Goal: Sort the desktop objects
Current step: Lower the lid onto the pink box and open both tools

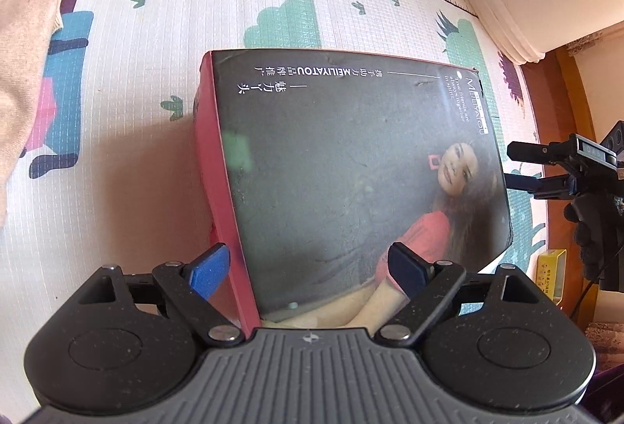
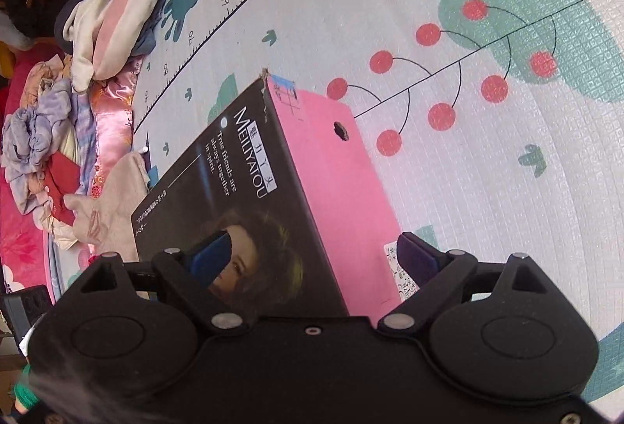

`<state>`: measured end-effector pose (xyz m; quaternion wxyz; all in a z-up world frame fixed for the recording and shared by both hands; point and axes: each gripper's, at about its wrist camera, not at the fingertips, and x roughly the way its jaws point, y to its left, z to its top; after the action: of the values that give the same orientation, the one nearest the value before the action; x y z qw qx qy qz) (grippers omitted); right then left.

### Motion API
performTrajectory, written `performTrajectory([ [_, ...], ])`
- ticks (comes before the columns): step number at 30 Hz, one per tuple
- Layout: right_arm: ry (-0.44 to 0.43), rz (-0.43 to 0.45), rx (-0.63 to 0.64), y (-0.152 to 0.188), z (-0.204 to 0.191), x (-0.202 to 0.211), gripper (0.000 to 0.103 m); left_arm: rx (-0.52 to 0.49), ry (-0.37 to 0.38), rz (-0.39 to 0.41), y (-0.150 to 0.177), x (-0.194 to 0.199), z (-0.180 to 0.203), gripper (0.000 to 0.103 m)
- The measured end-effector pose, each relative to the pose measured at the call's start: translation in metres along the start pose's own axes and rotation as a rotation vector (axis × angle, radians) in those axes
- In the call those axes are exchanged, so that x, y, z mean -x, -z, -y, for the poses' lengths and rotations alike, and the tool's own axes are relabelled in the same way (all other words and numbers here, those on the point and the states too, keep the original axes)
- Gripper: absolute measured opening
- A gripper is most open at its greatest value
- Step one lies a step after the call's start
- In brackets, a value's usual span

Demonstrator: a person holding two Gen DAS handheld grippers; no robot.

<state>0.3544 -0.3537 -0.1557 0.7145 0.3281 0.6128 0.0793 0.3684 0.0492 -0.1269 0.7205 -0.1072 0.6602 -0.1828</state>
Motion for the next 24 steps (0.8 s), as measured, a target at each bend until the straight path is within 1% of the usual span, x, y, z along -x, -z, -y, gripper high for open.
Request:
performTrajectory([
  [1, 0.023, 0.014, 0.021, -0.002, -0.001, 0.003, 0.094, -0.007, -0.038, 0.013, -0.001, 0.002, 0.001, 0.088],
  [2, 0.056, 0.028, 0.065, -0.003, -0.005, 0.005, 0.094, -0.035, -0.085, 0.043, -0.002, 0.006, 0.004, 0.088],
  [3, 0.098, 0.044, 0.128, -0.003, -0.010, 0.007, 0.094, -0.067, -0.133, 0.075, -0.002, 0.010, 0.008, 0.088],
  [4, 0.165, 0.068, 0.239, -0.002, -0.021, 0.009, 0.094, -0.119, -0.178, 0.115, -0.002, 0.014, 0.014, 0.088],
  [5, 0.235, 0.095, 0.372, 0.001, -0.034, 0.010, 0.094, -0.183, -0.183, 0.152, -0.001, 0.017, 0.022, 0.088],
  [6, 0.288, 0.115, 0.503, 0.006, -0.046, 0.010, 0.094, -0.246, -0.187, 0.188, 0.000, 0.021, 0.030, 0.088],
  [7, 0.317, 0.133, 0.603, 0.012, -0.056, 0.010, 0.094, -0.307, -0.190, 0.219, 0.001, 0.023, 0.037, 0.088],
  [9, 0.338, 0.166, 0.711, 0.022, -0.070, 0.009, 0.094, -0.390, -0.169, 0.213, 0.004, 0.019, 0.052, 0.088],
  [11, 0.365, 0.173, 0.753, 0.025, -0.078, 0.005, 0.094, -0.448, -0.148, 0.173, 0.008, 0.010, 0.063, 0.088],
  [13, 0.389, 0.146, 0.774, 0.025, -0.080, 0.000, 0.094, -0.489, -0.136, 0.138, 0.013, 0.001, 0.071, 0.088],
  [15, 0.411, 0.120, 0.781, 0.025, -0.078, -0.005, 0.094, -0.509, -0.142, 0.108, 0.016, -0.007, 0.074, 0.088],
  [18, 0.434, 0.087, 0.789, 0.027, -0.072, -0.010, 0.094, -0.519, -0.154, 0.080, 0.021, -0.017, 0.073, 0.088],
  [22, 0.417, 0.074, 0.741, 0.022, -0.065, -0.012, 0.094, -0.514, -0.159, 0.071, 0.022, -0.019, 0.073, 0.088],
  [24, 0.409, 0.068, 0.712, 0.020, -0.061, -0.013, 0.096, -0.506, -0.158, 0.072, 0.023, -0.020, 0.074, 0.091],
])
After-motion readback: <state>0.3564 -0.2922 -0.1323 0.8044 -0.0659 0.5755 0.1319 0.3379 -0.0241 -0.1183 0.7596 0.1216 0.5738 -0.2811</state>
